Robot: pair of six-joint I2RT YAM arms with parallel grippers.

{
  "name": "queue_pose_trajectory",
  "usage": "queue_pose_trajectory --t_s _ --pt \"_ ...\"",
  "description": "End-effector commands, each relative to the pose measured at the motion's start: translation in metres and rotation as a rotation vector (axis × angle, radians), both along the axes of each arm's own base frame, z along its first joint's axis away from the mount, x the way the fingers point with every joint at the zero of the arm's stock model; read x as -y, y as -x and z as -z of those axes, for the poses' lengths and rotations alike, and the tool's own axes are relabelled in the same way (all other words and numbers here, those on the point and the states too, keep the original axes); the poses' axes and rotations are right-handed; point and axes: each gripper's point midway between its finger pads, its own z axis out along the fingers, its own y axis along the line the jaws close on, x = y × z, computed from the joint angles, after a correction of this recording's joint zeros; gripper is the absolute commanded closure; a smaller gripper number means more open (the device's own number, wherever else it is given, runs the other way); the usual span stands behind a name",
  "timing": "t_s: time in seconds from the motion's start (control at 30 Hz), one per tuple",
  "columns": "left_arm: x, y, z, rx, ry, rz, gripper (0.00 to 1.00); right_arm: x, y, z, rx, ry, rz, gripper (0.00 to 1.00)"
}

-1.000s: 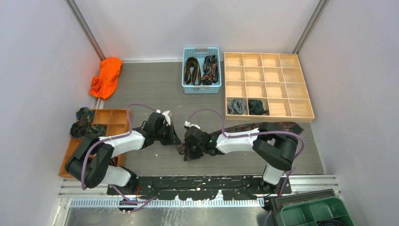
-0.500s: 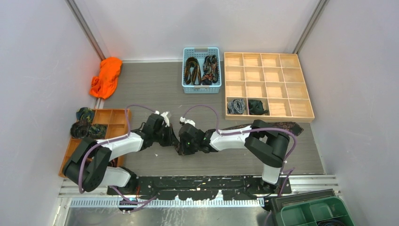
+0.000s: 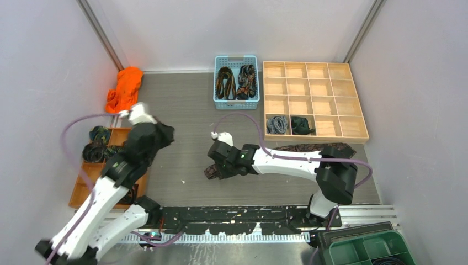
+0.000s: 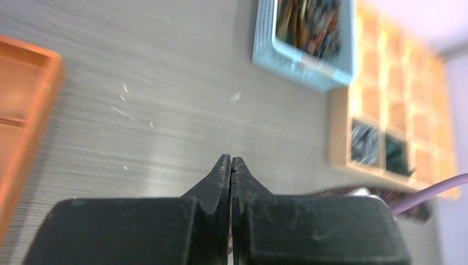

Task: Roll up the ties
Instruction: Roll the tie at the center of the board.

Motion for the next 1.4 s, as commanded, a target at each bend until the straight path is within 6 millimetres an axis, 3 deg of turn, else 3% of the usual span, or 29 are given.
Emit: queue_pose_trajectory --t_s 0.0,0.1,0.2,0.33,0.6,0.7,0.93,1.23,1.37 --pt "-0.086 0.044 -0.044 0.119 -0.029 -0.323 1.00 0.000 -0.008 -0.039 0.131 0.156 -0.059 0.59" --pt "-0.106 0.070 -0.075 0.213 0.012 -0.344 1.00 -0.020 -0.013 -0.043 0.194 0.266 -0.110 0.50" --pt "-0.119 0.089 -0.089 0.242 0.018 -0.351 1.00 -0.040 -0.015 -0.038 0.232 0.339 -0.165 0.44" --pt "-0.129 0.101 -0.088 0.222 -0.008 -0.363 1.00 -0.058 -0.022 -0.027 0.256 0.395 -0.219 0.41" --pt "-0.134 0.109 -0.080 0.222 -0.002 -0.372 1.00 -0.061 -0.032 -0.003 0.277 0.495 -0.256 0.35" --pt "-0.137 0.111 -0.078 0.216 -0.017 -0.379 1.00 -0.061 -0.030 0.006 0.265 0.498 -0.264 0.35" --pt "-0.138 0.111 -0.074 0.207 -0.028 -0.381 1.00 -0.069 -0.027 0.006 0.250 0.470 -0.289 0.35" --pt "-0.144 0.117 -0.076 0.217 -0.041 -0.390 1.00 -0.069 -0.011 0.034 0.140 0.485 -0.302 0.36" --pt "-0.141 0.115 -0.076 0.220 -0.045 -0.373 1.00 -0.061 -0.010 0.049 0.086 0.501 -0.251 0.58"
